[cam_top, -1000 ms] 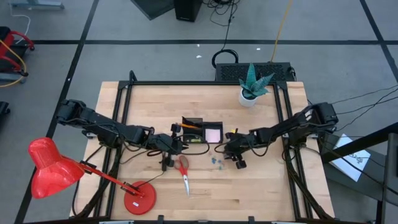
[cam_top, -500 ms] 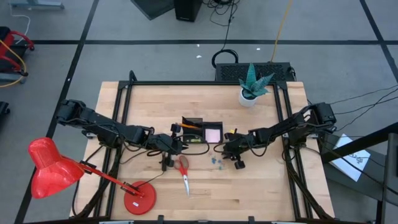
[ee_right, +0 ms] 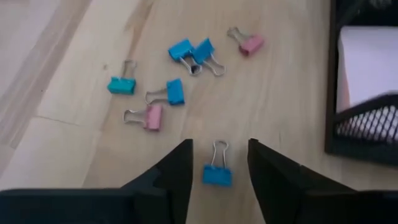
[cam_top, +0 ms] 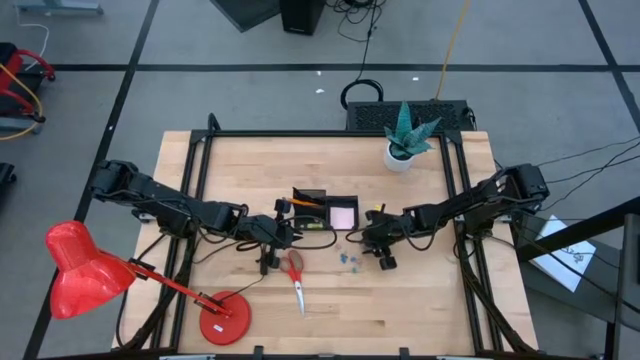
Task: Pick and place office supplies into organizer
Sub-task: Put the blue binder clip into the black desk organizer
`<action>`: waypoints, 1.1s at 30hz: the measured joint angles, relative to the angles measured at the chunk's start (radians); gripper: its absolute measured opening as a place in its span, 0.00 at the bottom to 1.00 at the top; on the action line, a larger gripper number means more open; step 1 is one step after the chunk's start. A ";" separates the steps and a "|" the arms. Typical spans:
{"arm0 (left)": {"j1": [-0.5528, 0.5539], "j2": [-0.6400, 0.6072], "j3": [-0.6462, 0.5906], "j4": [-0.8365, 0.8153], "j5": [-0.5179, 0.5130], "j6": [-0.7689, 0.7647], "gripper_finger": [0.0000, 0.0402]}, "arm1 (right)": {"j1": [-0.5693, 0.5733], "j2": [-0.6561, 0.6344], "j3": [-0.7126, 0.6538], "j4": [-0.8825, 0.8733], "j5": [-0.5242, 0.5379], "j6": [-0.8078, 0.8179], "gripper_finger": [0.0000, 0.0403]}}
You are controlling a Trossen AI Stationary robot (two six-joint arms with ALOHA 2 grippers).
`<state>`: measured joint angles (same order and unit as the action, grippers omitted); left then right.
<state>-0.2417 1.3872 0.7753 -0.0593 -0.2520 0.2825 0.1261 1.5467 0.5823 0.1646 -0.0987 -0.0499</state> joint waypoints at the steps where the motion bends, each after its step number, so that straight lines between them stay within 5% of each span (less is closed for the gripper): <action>1: 0.000 0.000 0.000 0.000 0.000 -0.002 0.12 | 0.000 0.000 0.000 -0.004 0.001 0.015 0.38; 17: 0.000 0.000 0.000 -0.006 0.000 -0.003 0.12 | 0.006 -0.003 0.000 -0.097 0.025 0.065 0.40; 33: 0.000 0.000 0.000 -0.005 0.000 -0.003 0.12 | 0.007 -0.003 0.000 -0.131 0.015 0.056 0.15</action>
<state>-0.2417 1.3872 0.7753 -0.0647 -0.2520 0.2793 0.1329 1.5433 0.5823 0.0334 -0.0841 0.0063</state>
